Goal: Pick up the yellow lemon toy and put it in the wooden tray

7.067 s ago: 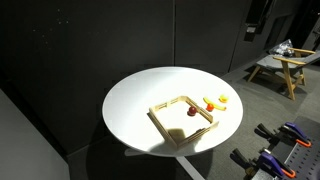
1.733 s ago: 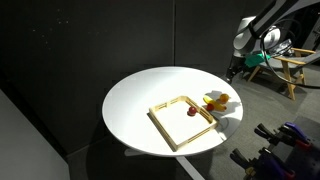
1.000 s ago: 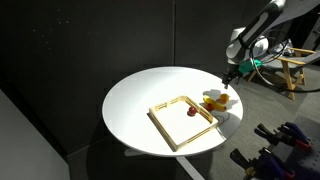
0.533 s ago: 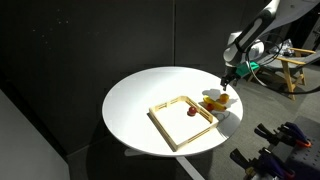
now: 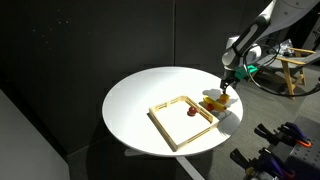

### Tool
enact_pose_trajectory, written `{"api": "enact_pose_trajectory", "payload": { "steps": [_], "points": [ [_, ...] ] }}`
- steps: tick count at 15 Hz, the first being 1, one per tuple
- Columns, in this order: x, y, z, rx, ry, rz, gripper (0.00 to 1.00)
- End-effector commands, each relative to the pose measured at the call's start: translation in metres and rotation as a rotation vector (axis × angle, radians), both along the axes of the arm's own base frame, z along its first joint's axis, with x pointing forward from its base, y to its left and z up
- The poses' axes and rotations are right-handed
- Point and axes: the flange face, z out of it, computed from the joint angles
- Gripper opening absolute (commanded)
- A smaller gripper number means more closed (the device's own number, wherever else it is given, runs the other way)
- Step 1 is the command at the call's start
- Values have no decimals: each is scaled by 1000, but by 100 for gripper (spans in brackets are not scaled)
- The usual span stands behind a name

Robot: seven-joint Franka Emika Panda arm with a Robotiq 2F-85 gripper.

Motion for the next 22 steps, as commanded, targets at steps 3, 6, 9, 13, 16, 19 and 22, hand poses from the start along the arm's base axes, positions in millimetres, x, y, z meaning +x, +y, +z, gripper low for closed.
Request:
{"api": "enact_pose_trajectory", "payload": {
  "steps": [3, 6, 9, 13, 16, 19, 22],
  "points": [
    [2, -9, -14, -20, 10, 10, 100],
    [4, -5, -18, -18, 14, 5, 100],
    [9, -2, -20, -20, 13, 5, 100],
    [15, 2, -24, -25, 12, 6, 100],
    [18, 6, -29, -27, 13, 6, 100],
    [20, 7, -34, -29, 17, 5, 100],
    [20, 6, -38, -30, 21, 6, 100]
  ]
}}
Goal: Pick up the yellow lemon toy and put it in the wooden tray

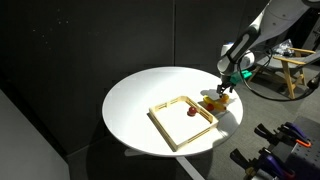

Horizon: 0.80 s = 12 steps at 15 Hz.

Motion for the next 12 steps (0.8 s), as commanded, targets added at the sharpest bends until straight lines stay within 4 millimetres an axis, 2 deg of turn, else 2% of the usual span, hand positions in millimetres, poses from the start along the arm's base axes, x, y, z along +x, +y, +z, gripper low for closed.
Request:
{"api": "enact_pose_trajectory", "payload": {
  "steps": [1, 3, 4, 5, 9, 12],
  "points": [
    [7, -3, -4, -22, -4, -6, 100],
    [7, -4, -5, -23, -2, -7, 100],
    [7, -4, -6, -26, -1, -11, 75],
    [7, -5, -7, -26, 1, -10, 72],
    [8, -8, -10, -37, 4, -16, 40],
    [5, -11, -2, -46, 10, -34, 40]
  ]
}}
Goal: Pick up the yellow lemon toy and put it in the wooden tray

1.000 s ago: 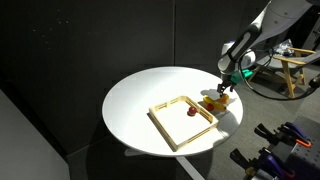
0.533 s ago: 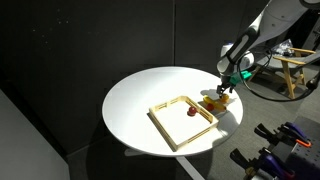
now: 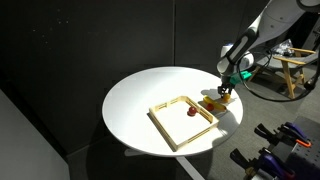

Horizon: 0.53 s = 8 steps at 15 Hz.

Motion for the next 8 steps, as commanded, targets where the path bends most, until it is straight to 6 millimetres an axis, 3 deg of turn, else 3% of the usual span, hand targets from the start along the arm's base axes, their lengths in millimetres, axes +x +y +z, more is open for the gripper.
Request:
{"api": "enact_pose_trajectory", "payload": {
  "steps": [1, 8],
  "points": [
    [1, -7, 11, -42, 8, -27, 40],
    [-7, -11, 49, -55, 38, -39, 40]
  ]
}}
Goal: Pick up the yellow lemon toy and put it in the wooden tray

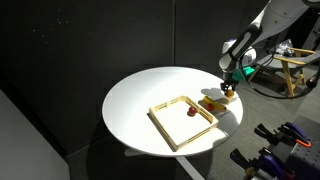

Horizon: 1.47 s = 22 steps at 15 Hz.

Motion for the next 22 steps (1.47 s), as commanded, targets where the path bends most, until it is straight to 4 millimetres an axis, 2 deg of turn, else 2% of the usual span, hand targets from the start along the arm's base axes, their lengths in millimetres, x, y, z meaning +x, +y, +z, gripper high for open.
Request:
{"api": "enact_pose_trajectory", "payload": {
  "steps": [1, 6, 11, 22],
  "points": [
    [-4, 6, 33, -14, 9, -3, 40],
    [-1, 21, 62, -9, -23, 21, 40],
    [-3, 49, 84, 9, -49, 66, 40],
    [-20, 160, 120, 82, -64, 227, 40]
  ]
}}
